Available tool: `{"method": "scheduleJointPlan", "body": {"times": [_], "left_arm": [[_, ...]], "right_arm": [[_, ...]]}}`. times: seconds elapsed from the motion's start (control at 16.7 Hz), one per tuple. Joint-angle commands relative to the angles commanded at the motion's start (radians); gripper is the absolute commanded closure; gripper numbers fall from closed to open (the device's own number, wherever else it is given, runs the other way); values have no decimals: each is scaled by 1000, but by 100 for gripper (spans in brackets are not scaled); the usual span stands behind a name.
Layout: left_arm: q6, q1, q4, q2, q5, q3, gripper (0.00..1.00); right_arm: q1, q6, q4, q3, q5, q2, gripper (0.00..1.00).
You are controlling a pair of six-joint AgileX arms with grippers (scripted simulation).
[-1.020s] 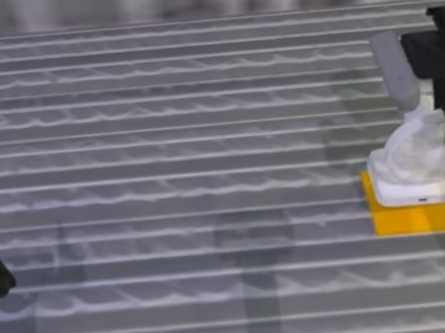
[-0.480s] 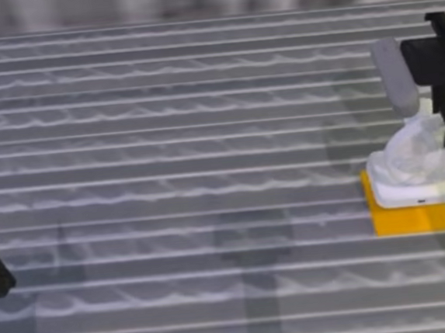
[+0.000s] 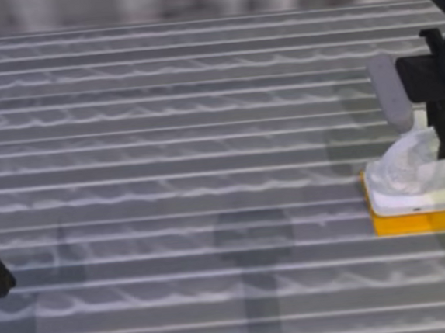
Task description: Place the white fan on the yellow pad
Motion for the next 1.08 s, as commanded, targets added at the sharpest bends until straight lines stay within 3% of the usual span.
{"method": "scheduleJointPlan", "body": {"times": [0.72,1.08], "left_arm": [[0,0,0,0,0,0,0],[0,0,0,0,0,0,0]], "right_arm": [[0,0,0,0,0,0,2],[0,0,0,0,0,0,0]]}}
